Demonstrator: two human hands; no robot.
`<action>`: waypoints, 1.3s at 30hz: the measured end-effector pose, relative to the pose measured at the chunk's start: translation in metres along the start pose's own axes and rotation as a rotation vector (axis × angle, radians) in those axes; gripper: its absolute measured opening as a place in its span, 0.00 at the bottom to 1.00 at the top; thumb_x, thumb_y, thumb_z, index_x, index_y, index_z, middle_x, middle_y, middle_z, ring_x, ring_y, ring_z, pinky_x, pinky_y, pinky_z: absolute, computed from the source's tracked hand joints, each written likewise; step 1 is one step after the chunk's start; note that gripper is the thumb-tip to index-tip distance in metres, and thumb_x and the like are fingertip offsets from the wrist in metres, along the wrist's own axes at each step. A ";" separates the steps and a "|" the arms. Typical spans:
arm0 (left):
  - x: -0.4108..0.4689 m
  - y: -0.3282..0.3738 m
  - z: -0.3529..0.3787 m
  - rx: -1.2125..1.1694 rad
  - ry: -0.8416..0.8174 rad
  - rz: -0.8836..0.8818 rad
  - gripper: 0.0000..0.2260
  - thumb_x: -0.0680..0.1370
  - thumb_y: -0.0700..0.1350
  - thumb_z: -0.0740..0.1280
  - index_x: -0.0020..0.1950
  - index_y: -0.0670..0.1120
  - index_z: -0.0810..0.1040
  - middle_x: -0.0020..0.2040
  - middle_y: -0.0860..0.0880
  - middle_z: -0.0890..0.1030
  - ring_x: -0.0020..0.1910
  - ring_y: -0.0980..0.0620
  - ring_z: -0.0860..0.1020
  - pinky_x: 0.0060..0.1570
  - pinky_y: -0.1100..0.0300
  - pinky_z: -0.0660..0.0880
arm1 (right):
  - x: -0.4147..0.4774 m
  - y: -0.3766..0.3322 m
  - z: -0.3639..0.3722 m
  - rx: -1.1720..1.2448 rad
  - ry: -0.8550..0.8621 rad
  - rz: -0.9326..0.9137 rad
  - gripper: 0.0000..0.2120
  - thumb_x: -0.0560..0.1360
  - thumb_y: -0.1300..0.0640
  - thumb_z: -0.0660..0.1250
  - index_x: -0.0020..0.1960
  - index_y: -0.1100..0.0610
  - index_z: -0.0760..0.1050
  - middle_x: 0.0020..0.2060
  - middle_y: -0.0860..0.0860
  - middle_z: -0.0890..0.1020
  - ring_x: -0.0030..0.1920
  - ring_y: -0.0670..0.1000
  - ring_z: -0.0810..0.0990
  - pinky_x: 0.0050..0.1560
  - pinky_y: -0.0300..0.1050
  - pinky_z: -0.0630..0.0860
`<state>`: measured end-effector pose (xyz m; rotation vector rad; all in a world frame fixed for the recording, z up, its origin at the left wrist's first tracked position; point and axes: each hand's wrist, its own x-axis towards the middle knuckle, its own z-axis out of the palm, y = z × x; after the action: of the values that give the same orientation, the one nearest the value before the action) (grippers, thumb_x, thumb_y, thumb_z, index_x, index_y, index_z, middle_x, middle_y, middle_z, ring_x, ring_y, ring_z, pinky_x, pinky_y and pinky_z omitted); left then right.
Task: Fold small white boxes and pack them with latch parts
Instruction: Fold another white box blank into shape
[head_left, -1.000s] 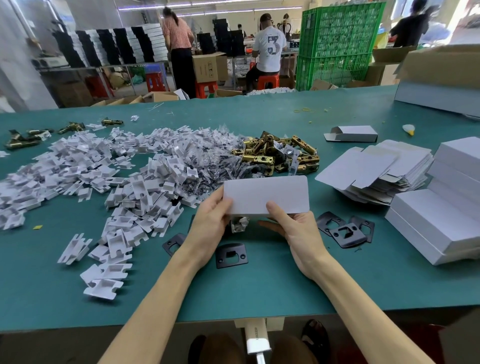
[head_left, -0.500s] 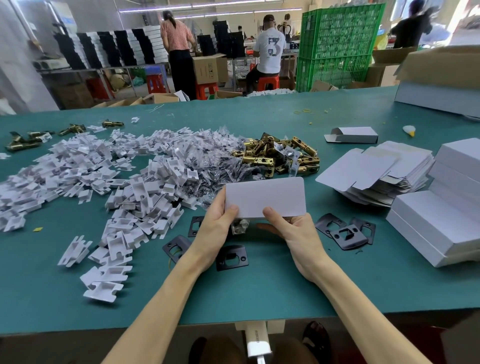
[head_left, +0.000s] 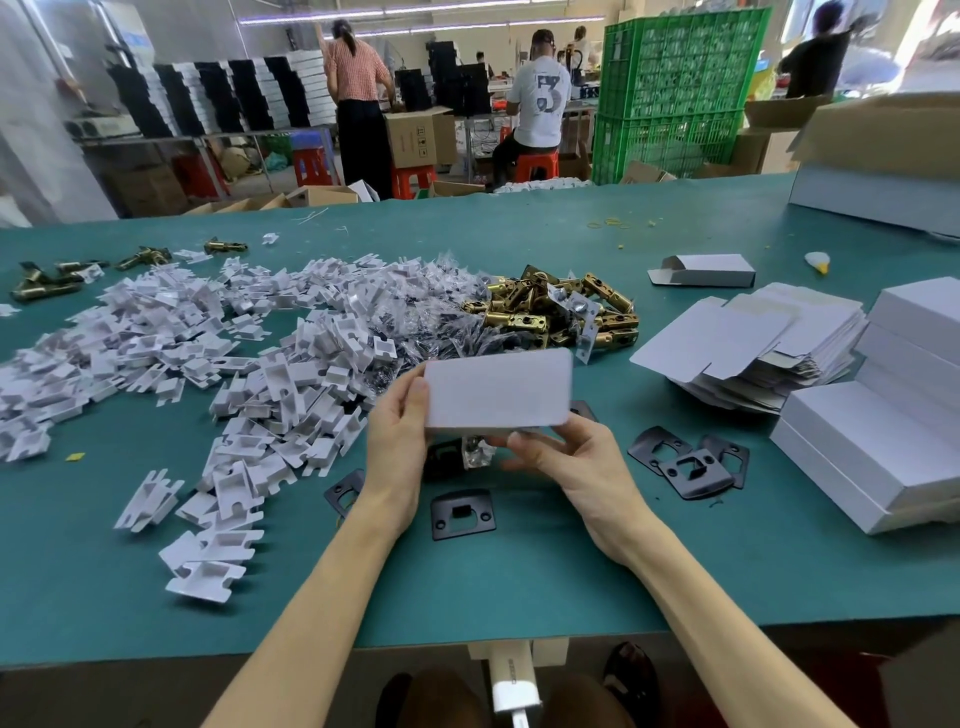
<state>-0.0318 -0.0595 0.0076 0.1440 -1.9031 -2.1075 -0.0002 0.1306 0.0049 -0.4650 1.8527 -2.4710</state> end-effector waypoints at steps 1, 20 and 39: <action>0.001 0.001 -0.002 -0.054 0.037 -0.019 0.09 0.86 0.46 0.63 0.64 0.51 0.81 0.62 0.45 0.82 0.61 0.45 0.79 0.69 0.37 0.73 | 0.000 0.000 0.000 -0.006 -0.013 -0.004 0.20 0.73 0.59 0.75 0.64 0.53 0.81 0.60 0.50 0.85 0.55 0.60 0.85 0.57 0.51 0.82; -0.010 0.004 0.008 -0.058 -0.357 -0.145 0.20 0.85 0.51 0.62 0.55 0.35 0.83 0.40 0.40 0.82 0.25 0.50 0.76 0.19 0.60 0.71 | 0.004 0.001 -0.004 -0.156 -0.045 -0.041 0.30 0.63 0.50 0.84 0.61 0.50 0.77 0.57 0.49 0.84 0.52 0.51 0.85 0.56 0.49 0.81; -0.019 0.019 0.008 -0.237 -0.426 -0.122 0.19 0.77 0.52 0.73 0.63 0.41 0.83 0.61 0.39 0.84 0.57 0.42 0.84 0.49 0.49 0.85 | 0.002 -0.003 -0.001 -0.100 0.159 0.006 0.21 0.70 0.45 0.76 0.58 0.53 0.79 0.47 0.59 0.83 0.44 0.49 0.81 0.43 0.44 0.77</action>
<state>-0.0136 -0.0478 0.0245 -0.2673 -1.8744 -2.5917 -0.0019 0.1317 0.0075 -0.2721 2.0386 -2.4873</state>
